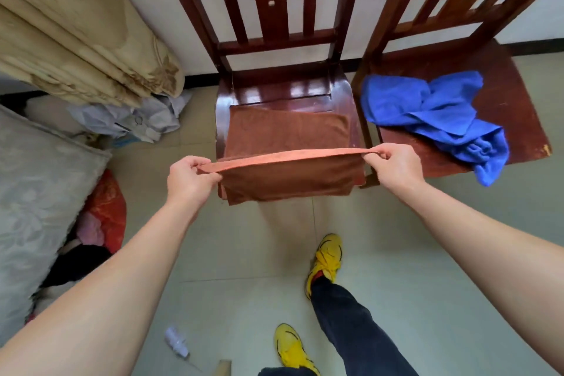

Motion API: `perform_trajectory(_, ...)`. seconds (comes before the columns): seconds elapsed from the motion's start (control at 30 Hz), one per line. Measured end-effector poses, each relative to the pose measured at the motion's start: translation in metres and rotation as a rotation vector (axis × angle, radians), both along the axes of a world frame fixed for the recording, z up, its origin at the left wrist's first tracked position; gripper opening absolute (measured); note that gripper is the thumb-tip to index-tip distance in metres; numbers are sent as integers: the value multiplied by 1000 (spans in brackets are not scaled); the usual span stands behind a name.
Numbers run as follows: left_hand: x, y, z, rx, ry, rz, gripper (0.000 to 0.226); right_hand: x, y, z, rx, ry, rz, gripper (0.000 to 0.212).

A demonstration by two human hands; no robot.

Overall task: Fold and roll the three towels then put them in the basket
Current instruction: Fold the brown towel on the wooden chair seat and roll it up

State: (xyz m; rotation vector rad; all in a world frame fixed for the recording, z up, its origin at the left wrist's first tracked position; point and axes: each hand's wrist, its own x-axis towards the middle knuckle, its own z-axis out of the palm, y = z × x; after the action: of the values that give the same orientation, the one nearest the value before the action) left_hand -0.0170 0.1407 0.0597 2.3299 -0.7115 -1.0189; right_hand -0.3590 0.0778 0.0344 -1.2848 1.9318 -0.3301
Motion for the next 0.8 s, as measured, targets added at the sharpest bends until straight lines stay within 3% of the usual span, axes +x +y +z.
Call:
perform_trajectory(0.07,5,-26,-6,24,-250,-126,17,3,-27,-8,32,58,50,8)
perform_trajectory(0.17,13,-70,-24,56,-428,-278,16,8,-69,-24,35,151,97,9)
perform_trajectory(0.37,20,-143,-76,159,-560,-569,20,16,-118,-74,84,288,183,11)
perform_trajectory(0.67,28,-200,-146,197,-713,-1143,27,23,-149,-125,-26,349,524,15)
perform_trajectory(0.8,32,-217,-152,182,-656,-1213,19,28,-157,-133,82,376,577,24)
